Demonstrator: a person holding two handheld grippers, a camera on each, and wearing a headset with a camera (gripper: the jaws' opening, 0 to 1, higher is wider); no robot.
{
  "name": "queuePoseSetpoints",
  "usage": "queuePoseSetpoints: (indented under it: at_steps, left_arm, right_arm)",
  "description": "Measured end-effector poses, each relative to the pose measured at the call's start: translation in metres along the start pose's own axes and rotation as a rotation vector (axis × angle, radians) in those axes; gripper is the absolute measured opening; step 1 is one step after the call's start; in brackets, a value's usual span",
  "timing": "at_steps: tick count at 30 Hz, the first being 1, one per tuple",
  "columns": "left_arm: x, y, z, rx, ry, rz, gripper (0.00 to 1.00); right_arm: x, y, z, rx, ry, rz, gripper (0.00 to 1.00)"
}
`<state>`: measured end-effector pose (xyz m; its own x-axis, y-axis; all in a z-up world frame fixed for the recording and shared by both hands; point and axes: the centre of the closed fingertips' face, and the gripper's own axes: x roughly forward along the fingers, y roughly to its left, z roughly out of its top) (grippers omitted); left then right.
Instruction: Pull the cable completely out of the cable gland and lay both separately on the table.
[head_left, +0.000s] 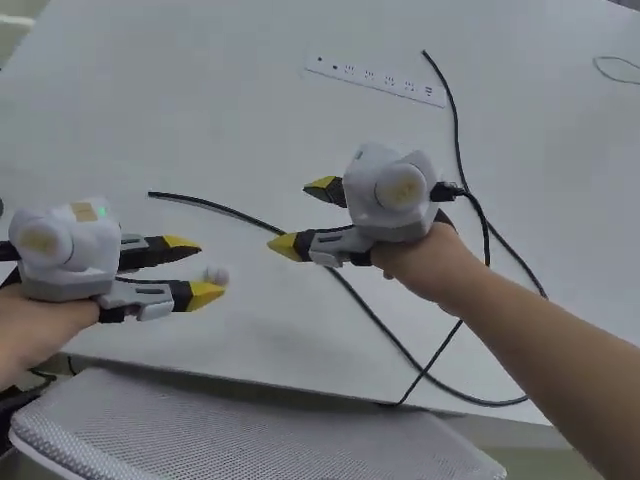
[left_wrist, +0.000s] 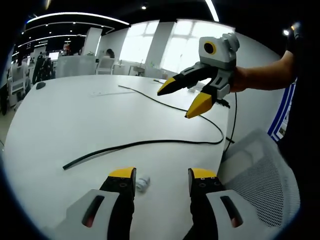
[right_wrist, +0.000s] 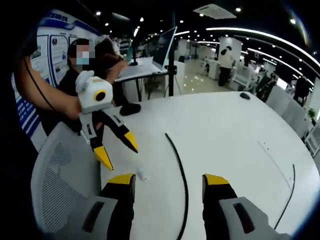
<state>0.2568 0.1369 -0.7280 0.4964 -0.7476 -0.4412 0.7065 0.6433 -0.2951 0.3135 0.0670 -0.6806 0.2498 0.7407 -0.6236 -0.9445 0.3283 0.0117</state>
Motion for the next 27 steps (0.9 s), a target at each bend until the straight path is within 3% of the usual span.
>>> queuePoseSetpoints:
  at_steps: [9,17,22,27]
  left_arm:
    - [-0.018,-0.013,0.019,-0.001,-0.016,0.006,0.51]
    - [-0.029,-0.024,0.032,0.002,-0.028,0.009,0.6]
    - [-0.034,-0.031,0.031,-0.002,-0.018,0.006,0.66]
    - [-0.038,-0.029,0.027,0.009,-0.006,0.017,0.7]
  right_arm:
    - [-0.055,0.005,-0.024,0.122,-0.075,-0.084,0.61]
    - [-0.092,0.009,-0.047,0.244,-0.154,-0.149,0.67]
    - [-0.108,0.015,-0.066,0.298,-0.187,-0.176,0.72]
    - [-0.116,0.022,-0.081,0.295,-0.183,-0.179,0.8]
